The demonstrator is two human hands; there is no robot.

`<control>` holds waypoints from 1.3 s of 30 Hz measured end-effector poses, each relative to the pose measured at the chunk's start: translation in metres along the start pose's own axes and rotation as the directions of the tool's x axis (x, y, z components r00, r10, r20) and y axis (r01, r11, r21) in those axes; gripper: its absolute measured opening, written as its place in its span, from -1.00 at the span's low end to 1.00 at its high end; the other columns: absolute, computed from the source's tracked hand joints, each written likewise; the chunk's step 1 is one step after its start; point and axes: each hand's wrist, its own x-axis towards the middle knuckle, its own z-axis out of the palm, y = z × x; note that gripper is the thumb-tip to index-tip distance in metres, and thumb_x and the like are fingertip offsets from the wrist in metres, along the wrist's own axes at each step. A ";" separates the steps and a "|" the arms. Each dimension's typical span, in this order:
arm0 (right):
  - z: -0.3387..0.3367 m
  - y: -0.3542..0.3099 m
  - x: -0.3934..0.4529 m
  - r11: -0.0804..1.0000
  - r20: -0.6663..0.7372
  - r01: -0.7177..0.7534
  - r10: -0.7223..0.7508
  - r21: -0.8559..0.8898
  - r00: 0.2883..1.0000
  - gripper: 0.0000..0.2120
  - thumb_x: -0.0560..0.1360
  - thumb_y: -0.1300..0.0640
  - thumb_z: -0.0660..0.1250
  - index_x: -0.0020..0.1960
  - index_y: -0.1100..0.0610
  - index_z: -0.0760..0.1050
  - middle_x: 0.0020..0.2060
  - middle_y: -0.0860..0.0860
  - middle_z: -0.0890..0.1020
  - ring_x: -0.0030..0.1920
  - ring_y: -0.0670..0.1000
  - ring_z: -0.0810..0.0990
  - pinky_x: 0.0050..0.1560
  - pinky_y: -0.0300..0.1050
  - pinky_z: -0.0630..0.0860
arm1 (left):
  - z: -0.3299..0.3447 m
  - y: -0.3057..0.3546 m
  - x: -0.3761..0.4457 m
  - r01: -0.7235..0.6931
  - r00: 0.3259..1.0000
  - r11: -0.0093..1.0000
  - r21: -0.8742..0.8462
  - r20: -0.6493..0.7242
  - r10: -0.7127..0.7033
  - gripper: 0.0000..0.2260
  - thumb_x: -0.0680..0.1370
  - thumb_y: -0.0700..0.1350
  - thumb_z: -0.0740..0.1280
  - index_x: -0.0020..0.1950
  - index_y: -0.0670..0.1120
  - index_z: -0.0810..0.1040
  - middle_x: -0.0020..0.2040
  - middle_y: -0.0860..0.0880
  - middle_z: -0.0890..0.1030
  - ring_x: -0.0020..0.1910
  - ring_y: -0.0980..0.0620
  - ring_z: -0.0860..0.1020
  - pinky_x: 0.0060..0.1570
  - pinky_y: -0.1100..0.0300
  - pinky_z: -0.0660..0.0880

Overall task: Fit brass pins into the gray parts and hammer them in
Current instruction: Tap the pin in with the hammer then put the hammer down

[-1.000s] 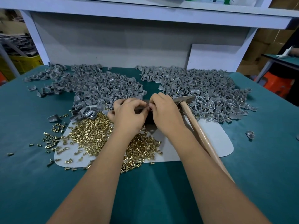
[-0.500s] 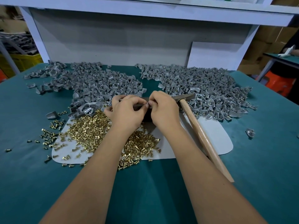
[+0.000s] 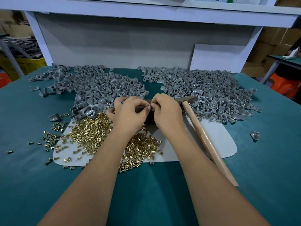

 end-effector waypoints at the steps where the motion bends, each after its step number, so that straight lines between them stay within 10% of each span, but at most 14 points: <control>1: -0.001 0.000 -0.001 1.000 0.000 0.012 -0.012 -0.004 1.000 -0.89 0.49 0.28 0.29 -0.21 0.18 0.48 -0.24 -0.02 0.49 -0.15 0.00 0.40 -0.23 -0.14 0.22 | -0.001 0.000 0.001 -0.008 1.000 1.000 -0.002 0.015 0.008 -0.90 0.53 0.11 0.39 -0.19 0.24 0.55 0.00 0.30 0.50 0.36 0.04 0.22 0.32 -0.14 0.08; 22: -0.007 0.001 -0.001 0.998 0.043 0.039 -0.037 -0.051 0.998 -0.92 0.53 0.27 0.26 -0.12 0.20 0.50 -0.13 0.05 0.54 -0.07 0.04 0.45 -0.07 -0.12 0.34 | -0.002 0.002 0.007 -0.017 0.996 0.997 -0.079 0.082 0.024 -0.91 0.56 0.07 0.38 -0.14 0.23 0.55 0.01 0.22 0.45 0.35 -0.03 0.24 0.38 -0.20 0.12; 29: -0.025 0.011 -0.006 0.979 -0.125 -0.178 0.190 0.104 0.974 -0.79 0.59 0.21 0.17 0.03 0.09 0.57 -0.04 -0.04 0.60 -0.06 -0.09 0.50 -0.06 -0.21 0.37 | 0.001 0.000 0.011 -0.009 0.995 0.998 -0.058 0.101 0.015 -0.84 0.56 0.12 0.35 -0.23 0.26 0.52 0.08 0.26 0.43 0.37 0.05 0.19 0.34 -0.11 0.03; 35: -0.057 0.020 -0.006 0.843 -0.216 -0.325 0.254 -0.428 0.943 -0.78 0.57 0.08 0.16 0.08 0.16 0.51 -0.02 0.11 0.55 -0.03 0.16 0.52 -0.21 -0.08 0.33 | 0.003 -0.003 0.013 0.009 0.994 0.999 -0.041 0.112 -0.005 -0.89 0.56 0.13 0.34 -0.16 0.23 0.56 0.06 0.27 0.42 0.37 0.07 0.18 0.27 -0.03 0.01; 39: -0.080 0.026 -0.029 0.667 0.020 -0.418 0.544 -0.617 0.839 -0.66 0.58 -0.13 0.13 -0.09 0.10 0.49 -0.35 0.03 0.40 -0.30 0.11 0.41 -0.33 -0.17 0.22 | 0.004 -0.003 0.013 0.016 0.996 0.999 -0.037 0.093 -0.012 -0.87 0.56 0.13 0.35 -0.19 0.23 0.55 0.07 0.28 0.41 0.39 0.05 0.18 0.27 -0.04 0.01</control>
